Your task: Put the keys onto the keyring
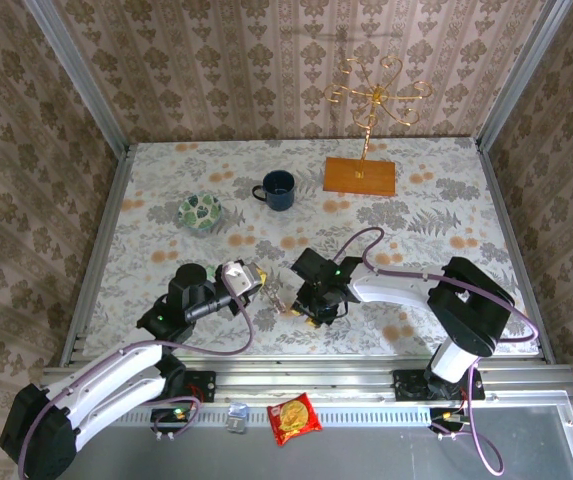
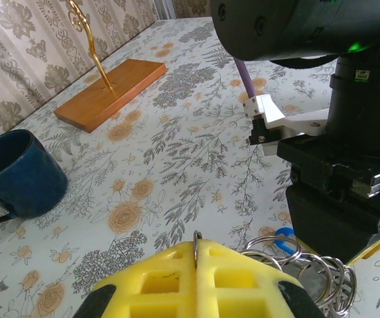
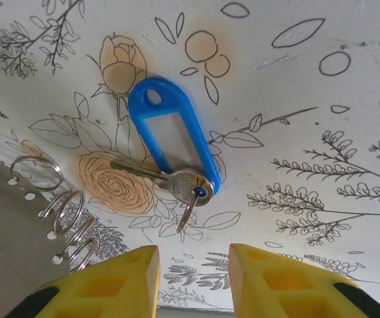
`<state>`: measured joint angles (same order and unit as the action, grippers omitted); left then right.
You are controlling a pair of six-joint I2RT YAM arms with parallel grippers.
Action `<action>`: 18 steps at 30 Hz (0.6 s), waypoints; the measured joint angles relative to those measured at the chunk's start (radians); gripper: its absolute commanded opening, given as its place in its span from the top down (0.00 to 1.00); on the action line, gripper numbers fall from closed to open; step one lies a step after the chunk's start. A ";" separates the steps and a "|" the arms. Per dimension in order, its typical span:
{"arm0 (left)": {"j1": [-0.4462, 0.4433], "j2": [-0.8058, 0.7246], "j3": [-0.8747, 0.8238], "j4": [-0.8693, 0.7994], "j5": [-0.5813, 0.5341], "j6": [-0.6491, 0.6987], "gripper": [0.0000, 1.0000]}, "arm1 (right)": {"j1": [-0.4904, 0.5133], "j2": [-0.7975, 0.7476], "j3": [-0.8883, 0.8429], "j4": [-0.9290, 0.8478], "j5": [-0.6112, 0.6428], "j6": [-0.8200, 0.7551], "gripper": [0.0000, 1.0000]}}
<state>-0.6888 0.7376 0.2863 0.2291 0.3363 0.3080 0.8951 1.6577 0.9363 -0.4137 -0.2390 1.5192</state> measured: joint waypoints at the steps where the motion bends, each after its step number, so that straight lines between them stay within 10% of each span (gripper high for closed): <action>1: 0.000 0.000 0.000 0.000 0.000 0.000 1.00 | 0.000 0.003 0.000 0.002 0.000 0.000 0.69; 18: -0.006 0.000 0.003 -0.018 0.007 0.007 1.00 | -0.019 0.038 0.005 0.018 0.003 0.003 0.80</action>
<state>-0.6945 0.7376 0.2897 0.2115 0.3435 0.3149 0.8757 1.6955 0.9417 -0.3962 -0.2356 1.5227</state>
